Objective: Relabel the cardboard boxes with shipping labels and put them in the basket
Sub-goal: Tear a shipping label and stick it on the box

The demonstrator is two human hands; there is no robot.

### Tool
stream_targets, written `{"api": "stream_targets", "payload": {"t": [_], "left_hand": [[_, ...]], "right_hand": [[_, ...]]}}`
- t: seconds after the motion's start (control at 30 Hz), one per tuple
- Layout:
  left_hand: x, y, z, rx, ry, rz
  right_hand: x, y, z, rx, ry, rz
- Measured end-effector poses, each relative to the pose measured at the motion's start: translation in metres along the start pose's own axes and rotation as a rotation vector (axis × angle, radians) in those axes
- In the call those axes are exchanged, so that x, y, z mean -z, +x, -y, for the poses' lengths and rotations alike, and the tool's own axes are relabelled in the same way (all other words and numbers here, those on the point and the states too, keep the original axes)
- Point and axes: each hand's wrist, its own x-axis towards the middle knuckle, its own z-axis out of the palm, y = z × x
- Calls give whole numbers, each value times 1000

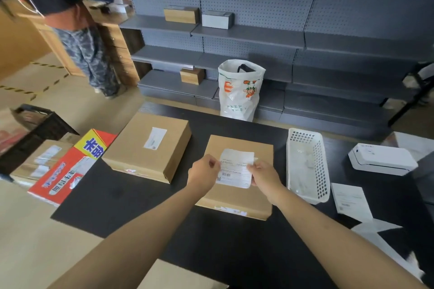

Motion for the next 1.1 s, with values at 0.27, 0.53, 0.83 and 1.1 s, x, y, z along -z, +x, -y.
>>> {"api": "stream_targets", "payload": {"t": [0.27, 0.53, 0.83, 1.1], "left_hand": [[-17, 42, -4, 27, 179, 35], [-35, 79, 11, -139, 414, 7], [-50, 94, 36, -218, 534, 67], [-45, 94, 43, -623, 710, 69]], "right_hand": [[-1, 43, -9, 72, -412, -103], [-14, 66, -15, 20, -617, -194], [-29, 84, -28, -37, -783, -226], [-43, 74, -37, 242, -942, -369]]}}
